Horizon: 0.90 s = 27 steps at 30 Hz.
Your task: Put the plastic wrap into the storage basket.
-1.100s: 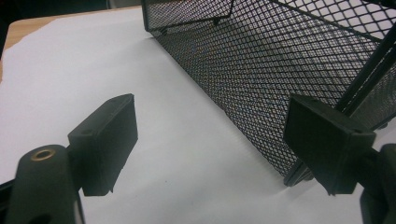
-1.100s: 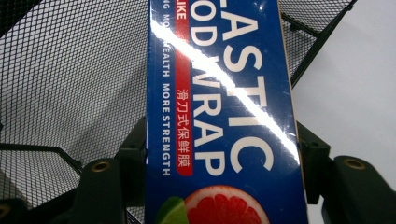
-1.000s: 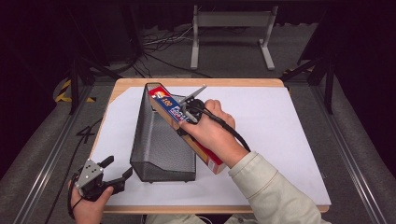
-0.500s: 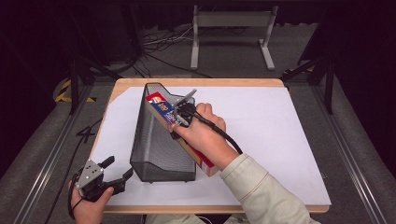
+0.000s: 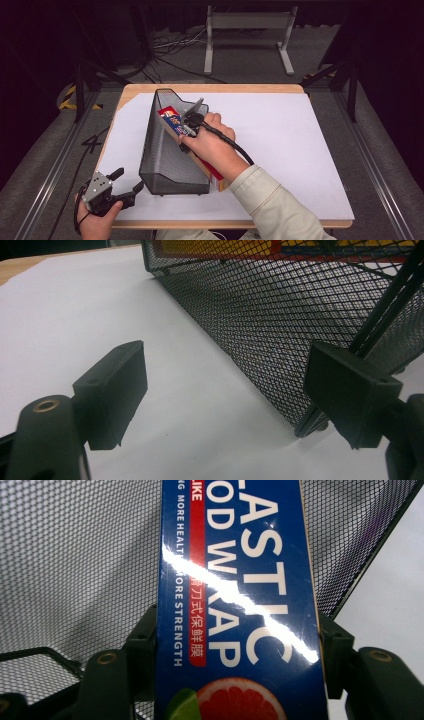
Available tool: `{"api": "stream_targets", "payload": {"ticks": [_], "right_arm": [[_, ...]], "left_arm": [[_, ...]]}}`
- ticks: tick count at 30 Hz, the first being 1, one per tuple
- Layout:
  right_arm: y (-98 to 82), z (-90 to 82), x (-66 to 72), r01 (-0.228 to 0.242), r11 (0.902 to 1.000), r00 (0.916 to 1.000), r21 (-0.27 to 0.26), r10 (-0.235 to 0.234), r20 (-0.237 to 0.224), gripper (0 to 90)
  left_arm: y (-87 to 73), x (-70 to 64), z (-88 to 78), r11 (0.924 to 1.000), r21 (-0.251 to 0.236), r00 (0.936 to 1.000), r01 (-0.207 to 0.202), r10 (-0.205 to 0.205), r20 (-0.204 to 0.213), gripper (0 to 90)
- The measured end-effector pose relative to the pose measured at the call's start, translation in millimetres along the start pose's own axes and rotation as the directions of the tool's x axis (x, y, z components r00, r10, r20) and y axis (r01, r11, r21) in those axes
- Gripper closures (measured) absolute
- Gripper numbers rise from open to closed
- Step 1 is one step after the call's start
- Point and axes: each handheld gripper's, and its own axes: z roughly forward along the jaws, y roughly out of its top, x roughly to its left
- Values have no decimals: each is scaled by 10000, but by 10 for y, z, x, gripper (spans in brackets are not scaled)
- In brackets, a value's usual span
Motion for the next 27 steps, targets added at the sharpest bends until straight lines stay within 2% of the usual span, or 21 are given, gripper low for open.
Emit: {"api": "stream_targets", "payload": {"ticks": [3,11,19,27], "right_arm": [[17,29,13,0,10000,9999,79,-1,125,389],[45,147,24,-151,9979,9999,628,148,42,387],[60,182,74,3,9981,9996,608,-21,296,380],[71,180,66,-188,9973,9995,705,171,250,384]], "left_arm": [[1,-5,2,10000,7,10000,-20,20,16,186],[-5,-3,-9,10000,-14,10000,92,-92,13,186],[-9,-5,-13,10000,5,10000,80,-80,21,186],[-8,-25,5,10000,60,10000,-35,34,78,186]]}}
